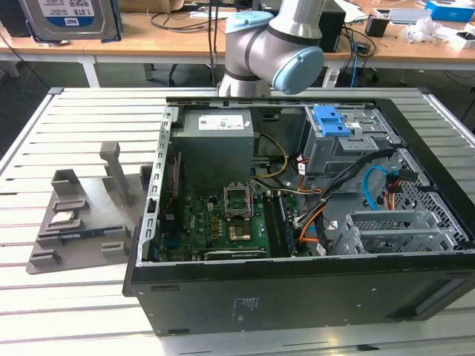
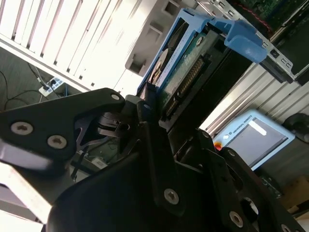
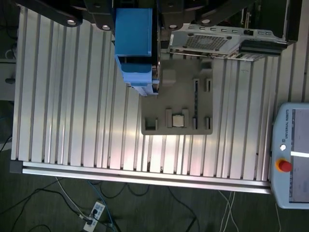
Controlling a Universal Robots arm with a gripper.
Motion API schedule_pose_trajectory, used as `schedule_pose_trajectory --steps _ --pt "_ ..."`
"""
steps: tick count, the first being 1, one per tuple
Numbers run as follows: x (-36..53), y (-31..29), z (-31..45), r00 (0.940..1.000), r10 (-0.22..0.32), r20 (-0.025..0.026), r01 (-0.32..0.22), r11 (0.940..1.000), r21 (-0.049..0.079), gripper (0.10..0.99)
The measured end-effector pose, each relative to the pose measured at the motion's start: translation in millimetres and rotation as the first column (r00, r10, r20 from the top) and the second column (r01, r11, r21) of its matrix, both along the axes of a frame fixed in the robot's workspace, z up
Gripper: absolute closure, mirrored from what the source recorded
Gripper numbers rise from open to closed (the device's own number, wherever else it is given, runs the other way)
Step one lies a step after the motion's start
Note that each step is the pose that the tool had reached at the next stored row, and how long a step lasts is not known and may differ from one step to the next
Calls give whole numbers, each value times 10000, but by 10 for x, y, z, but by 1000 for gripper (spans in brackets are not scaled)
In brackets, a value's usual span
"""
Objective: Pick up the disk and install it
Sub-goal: 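Pick up the disk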
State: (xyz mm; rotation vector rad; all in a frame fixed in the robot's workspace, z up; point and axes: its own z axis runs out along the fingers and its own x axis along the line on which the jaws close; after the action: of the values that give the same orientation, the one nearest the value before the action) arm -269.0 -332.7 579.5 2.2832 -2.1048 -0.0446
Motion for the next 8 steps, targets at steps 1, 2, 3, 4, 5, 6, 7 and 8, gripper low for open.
schedule_pose_trajectory --steps 1,2,3,4,5,6,7,8 --pt "37 0 0 10000 1 0 -1 10000 0 722" --pt "84 0 0 10000 0 0 0 10000 0 722" --pt "123 0 0 10000 -1 0 1 10000 0 722" --pt "151 0 0 10000 -2 0 2 10000 0 722" --pt "204 0 0 10000 -1 0 1 10000 0 722" --pt "242 0 0 10000 1 0 -1 10000 1 722" --pt "274 0 0 10000 1 -1 -1 10000 0 722" --pt "332 0 0 10000 -1 -1 1 10000 0 722"
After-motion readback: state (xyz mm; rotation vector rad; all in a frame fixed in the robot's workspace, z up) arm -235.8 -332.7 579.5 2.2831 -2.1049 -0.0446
